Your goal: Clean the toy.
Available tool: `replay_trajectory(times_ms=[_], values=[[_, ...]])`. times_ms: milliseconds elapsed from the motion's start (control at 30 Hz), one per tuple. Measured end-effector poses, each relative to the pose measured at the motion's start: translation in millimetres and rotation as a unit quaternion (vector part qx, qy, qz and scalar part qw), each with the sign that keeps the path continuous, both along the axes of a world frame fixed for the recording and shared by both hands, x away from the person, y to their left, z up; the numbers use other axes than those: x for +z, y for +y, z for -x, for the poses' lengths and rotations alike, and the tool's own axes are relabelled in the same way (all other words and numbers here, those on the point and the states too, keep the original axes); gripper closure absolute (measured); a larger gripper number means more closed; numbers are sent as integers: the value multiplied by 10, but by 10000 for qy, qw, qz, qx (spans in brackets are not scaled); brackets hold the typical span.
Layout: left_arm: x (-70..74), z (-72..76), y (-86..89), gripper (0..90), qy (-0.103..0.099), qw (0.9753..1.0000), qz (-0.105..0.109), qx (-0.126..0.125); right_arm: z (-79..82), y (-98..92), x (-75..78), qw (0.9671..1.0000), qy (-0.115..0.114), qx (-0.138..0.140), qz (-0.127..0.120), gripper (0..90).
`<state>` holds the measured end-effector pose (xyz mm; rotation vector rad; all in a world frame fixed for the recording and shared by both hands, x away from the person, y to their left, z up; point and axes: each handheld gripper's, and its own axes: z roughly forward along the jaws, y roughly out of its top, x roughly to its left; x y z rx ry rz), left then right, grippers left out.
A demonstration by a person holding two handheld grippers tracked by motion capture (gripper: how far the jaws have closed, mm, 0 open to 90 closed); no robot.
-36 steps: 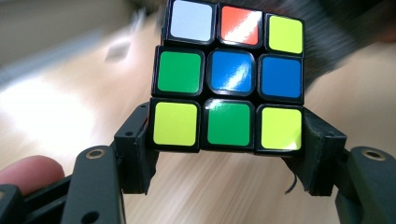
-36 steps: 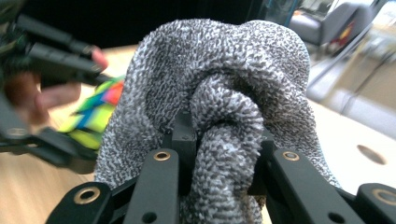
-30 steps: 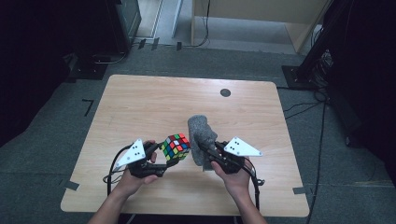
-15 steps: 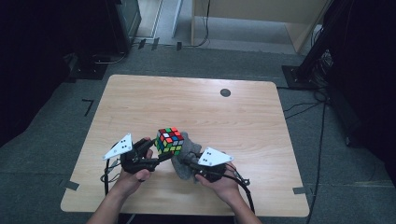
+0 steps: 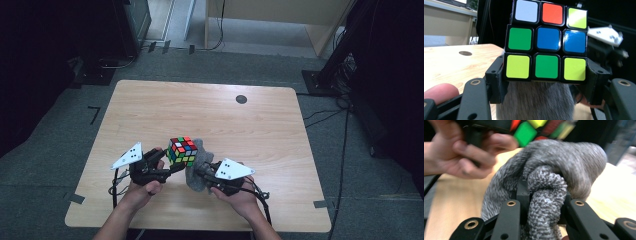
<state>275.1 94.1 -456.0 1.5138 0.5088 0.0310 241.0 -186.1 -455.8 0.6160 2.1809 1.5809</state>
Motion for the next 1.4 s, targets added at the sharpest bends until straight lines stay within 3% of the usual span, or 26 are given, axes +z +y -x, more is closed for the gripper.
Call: replay_trajectory(times_ms=[100,133,200,267,300,333,367,433,467,533,567,633,667,733,800,833,867,900,967,1033,1133,1267,1333,1400], values=[[-17,13,-43,344,-33,9999,-153,-62,-19,-135,84,9978,-65,-320,-577,730],[-20,11,-52,344,-16,9999,-154,-70,-16,-152,96,9974,-95,-305,-647,729],[-19,4,-48,344,6,9999,-109,-39,-4,-123,83,9986,-120,-66,-517,730],[-11,-6,-15,344,-29,9998,-144,96,4,-18,24,9997,14,263,15,730],[-10,-7,-4,345,-44,9997,-157,158,-1,15,9,9991,75,314,271,730],[-8,-4,11,345,-124,9993,-227,285,-7,21,7,9989,106,270,357,731],[-7,1,13,345,-213,9985,-337,367,-28,-11,29,9994,202,95,263,732],[-19,29,-16,345,-554,9930,-880,561,-55,-123,100,9990,286,-314,-131,732],[-35,41,-42,345,-667,9898,-1120,581,-60,-201,149,9971,294,-554,-421,732],[-74,66,-121,345,-791,9850,-1442,530,-38,-341,251,9916,213,-757,-1022,731],[-82,78,-153,345,-845,9833,-1534,502,-14,-363,294,9901,154,-717,-1198,730],[-97,125,-247,345,-1022,9781,-1773,385,35,-334,359,9899,50,-468,-1336,724],[-107,158,-301,345,-1118,9749,-1902,309,64,-290,389,9904,15,-305,-1346,720],[-114,195,-349,345,-1225,9716,-2016,213,103,-186,410,9913,36,-20,-1319,715],[-103,215,-362,345,-1239,9724,-1972,152,99,-114,372,9936,161,12,-1116,719],[-97,214,-358,345,-1245,9710,-2032,167,79,-108,331,9942,216,-29,-1056,718],[-100,210,-350,345,-1251,9708,-2038,178,46,-134,286,9922,322,-8,-1203,720],[-97,199,-327,345,-1184,9736,-1944,145,1,-176,248,9908,480,-64,-1261,724],[-72,175,-288,345,-1096,9780,-1768,179,-102,-282,153,9922,648,-641,-846,728],[-52,140,-247,345,-957,9822,-1598,237,-183,-391,58,9879,867,-966,-846,727],[-58,54,-158,344,-623,9871,-1426,368,-272,-497,-69,9832,942,-1464,-554,715],[-62,-40,-79,344,-179,9911,-1235,465,-351,-475,-187,9803,916,-1741,-166,510],[-62,-65,-59,344,-78,9910,-1223,545,-378,-438,-240,9784,879,-1870,96,408],[-62,-73,-54,344,-13,9905,-1230,608,-371,-424,-244,9777,739,-1958,187,347]])
